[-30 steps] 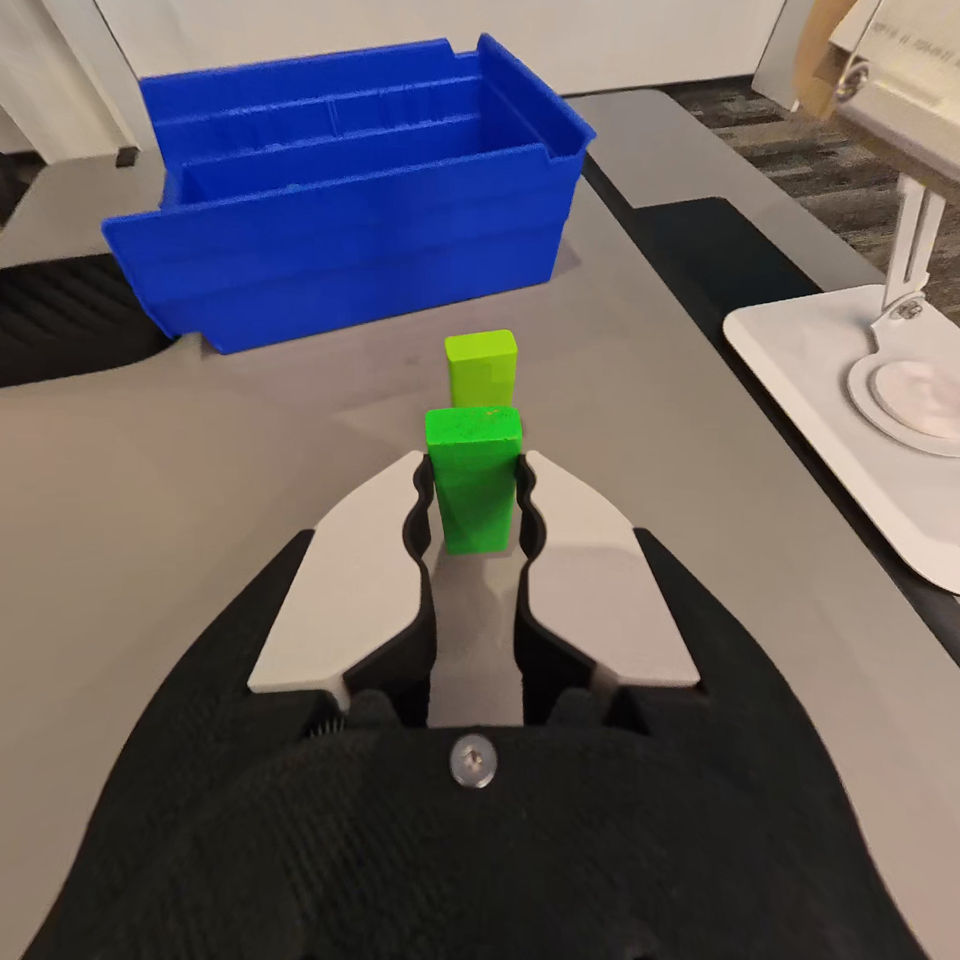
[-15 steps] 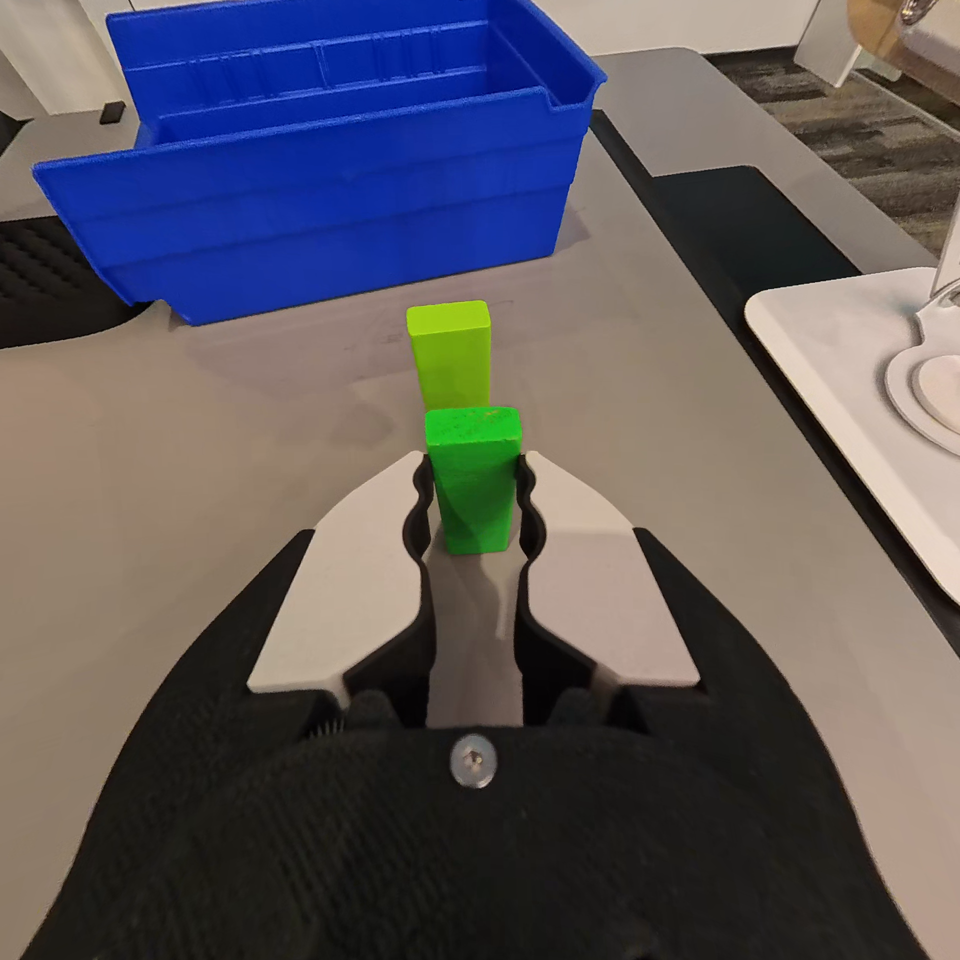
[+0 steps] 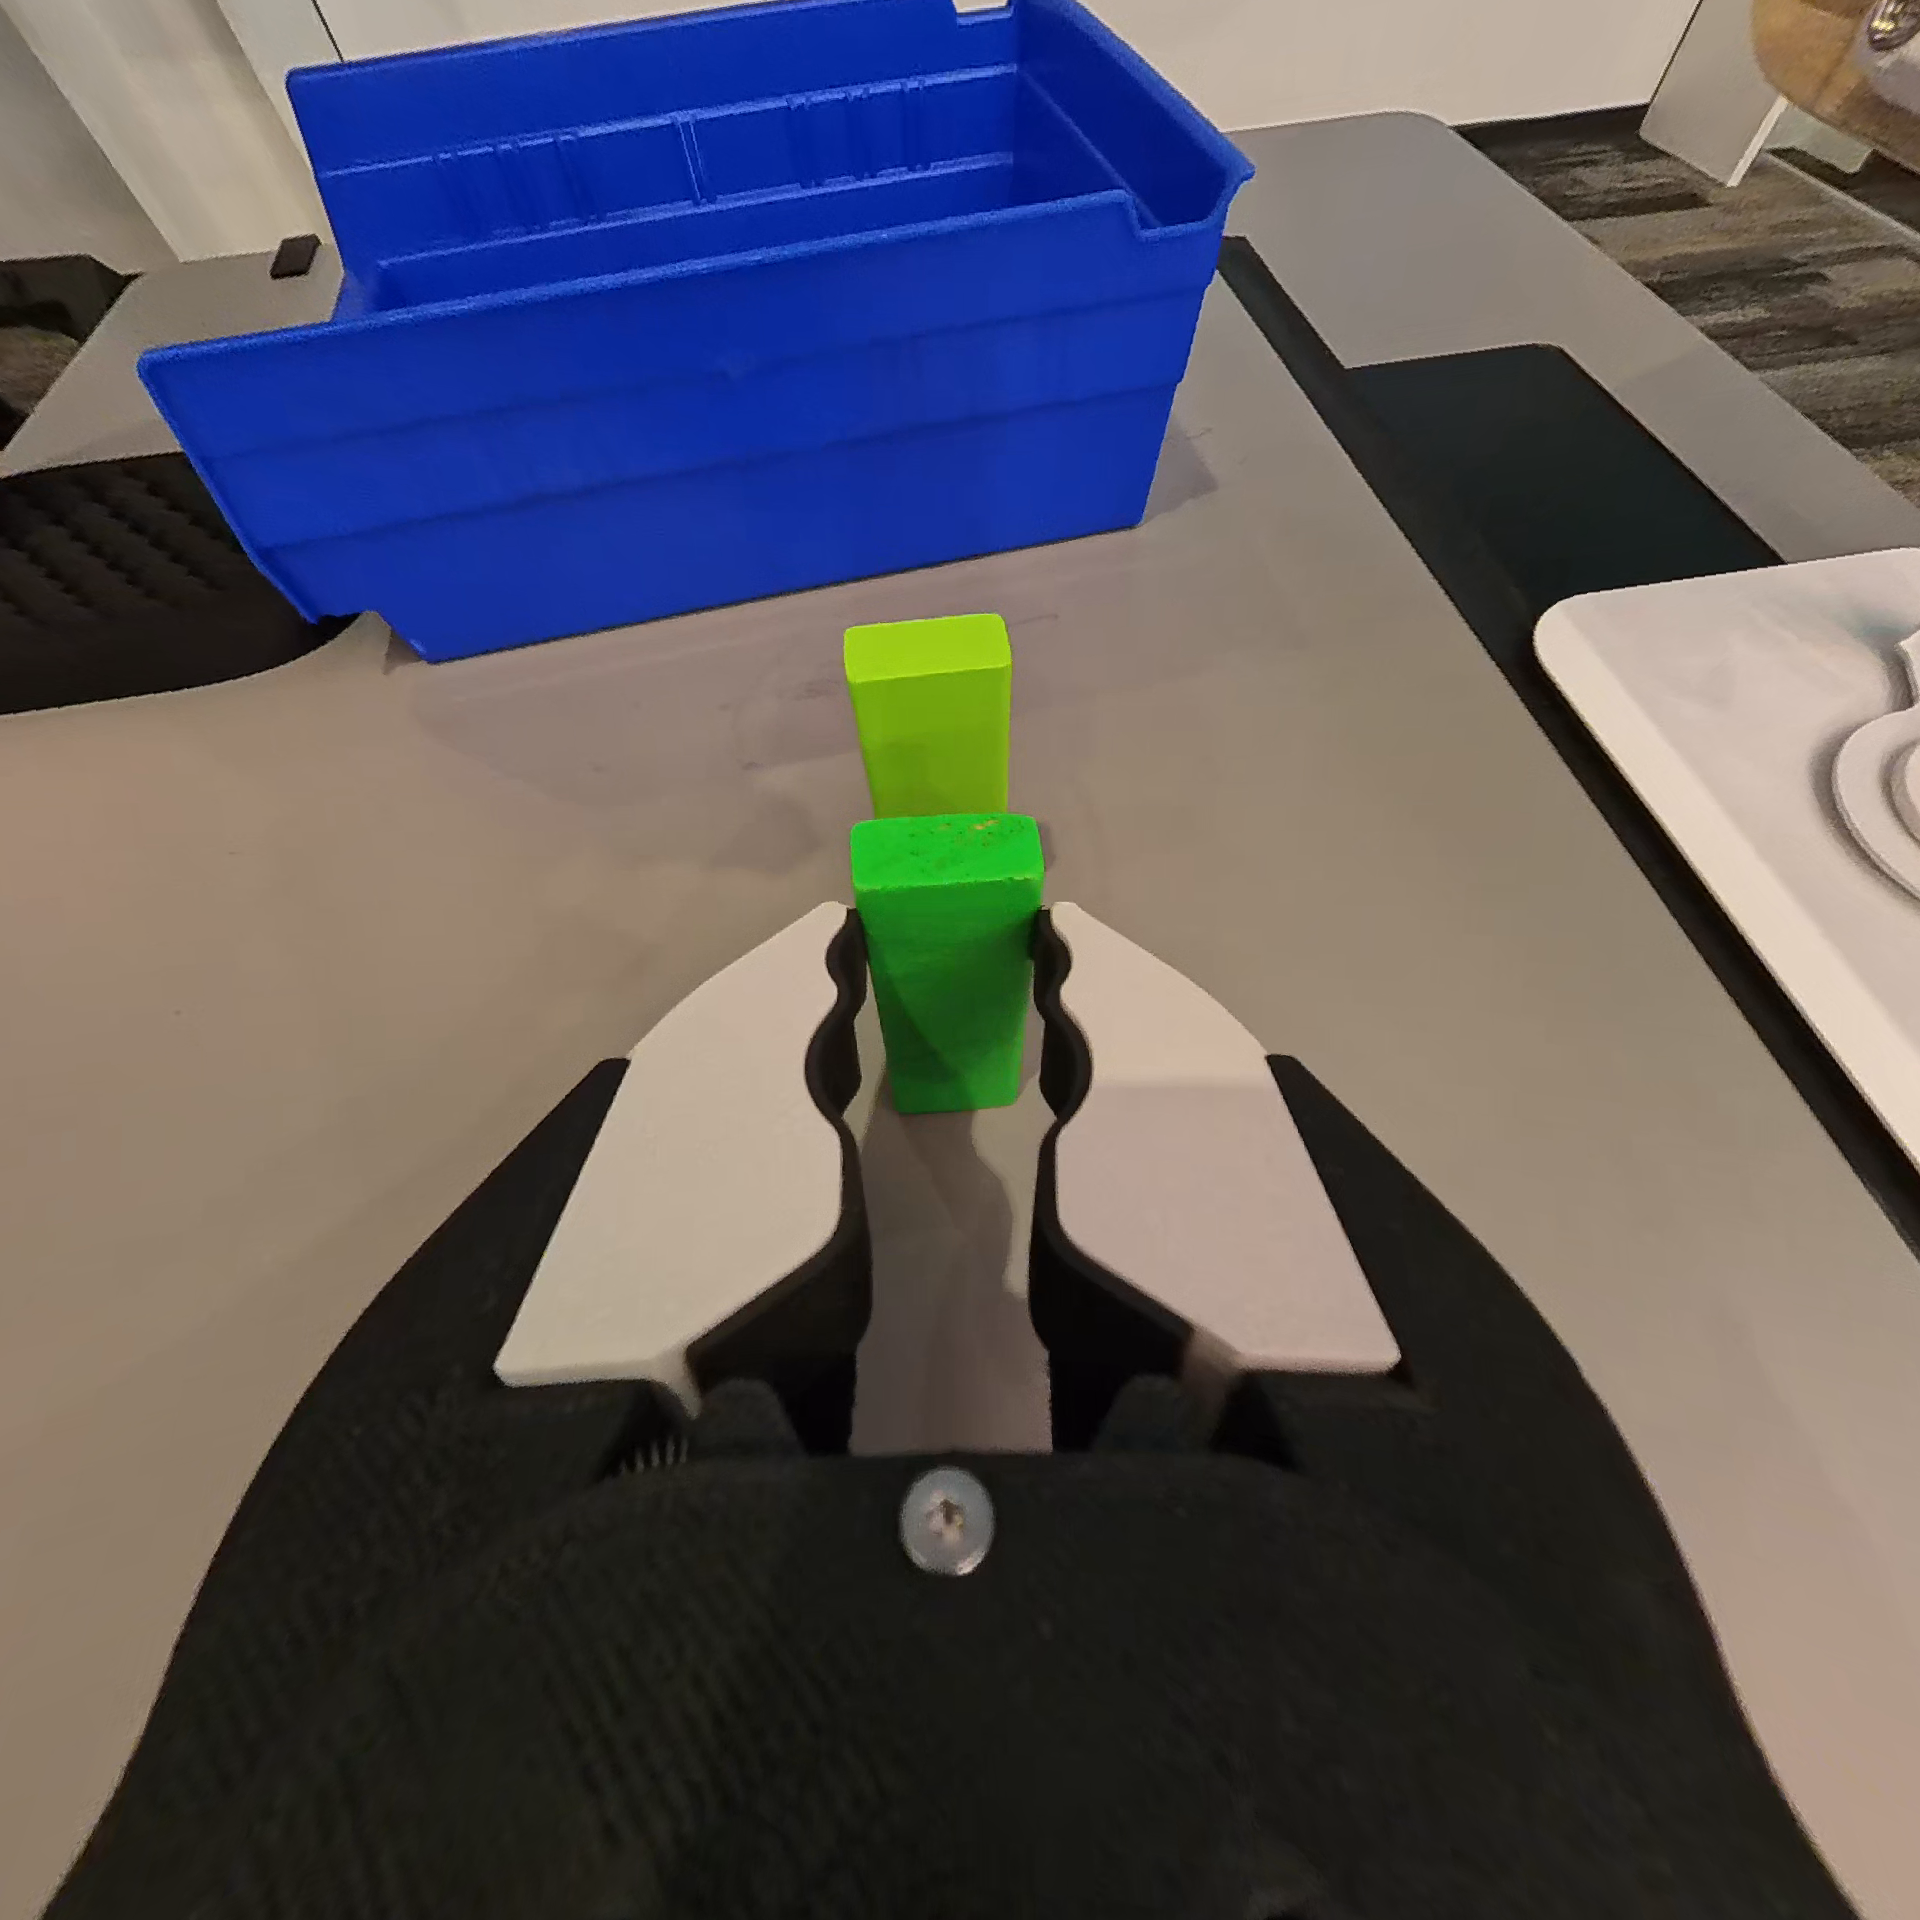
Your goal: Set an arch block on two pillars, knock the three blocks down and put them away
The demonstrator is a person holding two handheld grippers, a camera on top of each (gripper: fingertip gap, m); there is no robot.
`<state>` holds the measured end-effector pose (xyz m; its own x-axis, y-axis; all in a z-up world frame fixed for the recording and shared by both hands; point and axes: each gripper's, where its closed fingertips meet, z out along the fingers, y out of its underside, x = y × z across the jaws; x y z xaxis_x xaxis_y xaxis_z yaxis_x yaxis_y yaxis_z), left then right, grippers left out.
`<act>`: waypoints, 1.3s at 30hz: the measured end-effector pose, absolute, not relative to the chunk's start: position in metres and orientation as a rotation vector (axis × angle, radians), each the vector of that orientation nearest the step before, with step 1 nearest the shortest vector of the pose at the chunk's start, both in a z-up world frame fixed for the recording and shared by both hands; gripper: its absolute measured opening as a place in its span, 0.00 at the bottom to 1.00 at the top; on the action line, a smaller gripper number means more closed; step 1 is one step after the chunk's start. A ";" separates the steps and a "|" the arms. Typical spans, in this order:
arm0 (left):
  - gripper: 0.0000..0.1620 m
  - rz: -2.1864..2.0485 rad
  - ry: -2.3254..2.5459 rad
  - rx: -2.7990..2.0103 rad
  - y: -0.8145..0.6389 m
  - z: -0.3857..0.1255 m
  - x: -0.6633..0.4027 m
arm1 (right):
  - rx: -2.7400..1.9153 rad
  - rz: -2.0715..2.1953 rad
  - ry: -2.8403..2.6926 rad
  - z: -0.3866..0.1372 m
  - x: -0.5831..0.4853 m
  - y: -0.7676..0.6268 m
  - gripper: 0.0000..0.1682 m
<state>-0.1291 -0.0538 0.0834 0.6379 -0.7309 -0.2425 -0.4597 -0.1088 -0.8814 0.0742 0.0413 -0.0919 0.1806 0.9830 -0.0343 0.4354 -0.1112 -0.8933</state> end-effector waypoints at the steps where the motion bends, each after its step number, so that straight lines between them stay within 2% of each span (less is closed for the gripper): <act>1: 0.33 -0.306 0.969 -1.750 -0.054 0.083 -0.129 | -1.673 0.872 -1.364 -0.092 0.075 0.042 0.19; 6: 0.34 -0.320 0.969 -1.758 -0.054 0.082 -0.128 | -1.659 0.856 -1.367 -0.092 0.075 0.044 0.19; 13: 0.37 -0.241 0.902 -1.886 -0.047 0.067 -0.151 | -1.659 0.839 -1.347 -0.087 0.078 0.046 0.25; 15: 0.33 -0.172 0.870 -2.023 -0.045 0.047 -0.166 | -1.670 0.829 -1.338 -0.086 0.079 0.047 0.27; 23: 0.30 0.029 0.844 -2.572 -0.031 -0.055 -0.208 | -1.643 0.646 -1.356 -0.060 0.082 0.044 0.41; 28: 0.31 0.190 0.829 -2.792 -0.020 -0.102 -0.224 | -1.556 0.587 -1.378 -0.027 0.081 0.027 0.42; 37: 0.30 0.270 0.788 -2.916 -0.010 -0.140 -0.237 | -1.419 0.556 -1.393 0.016 0.081 0.001 0.42; 38: 0.29 0.280 0.792 -2.930 -0.010 -0.144 -0.238 | -1.411 0.551 -1.394 0.019 0.082 -0.001 0.42; 39: 0.23 0.313 0.805 -2.932 -0.009 -0.146 -0.241 | -1.406 0.547 -1.394 0.021 0.083 -0.002 0.42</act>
<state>-0.2411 -0.0094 -0.1464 0.8406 -0.4959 -0.2181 -0.5132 -0.8579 -0.0273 0.0832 -0.0017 0.0211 0.2213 0.9162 0.3339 0.4445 0.2100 -0.8708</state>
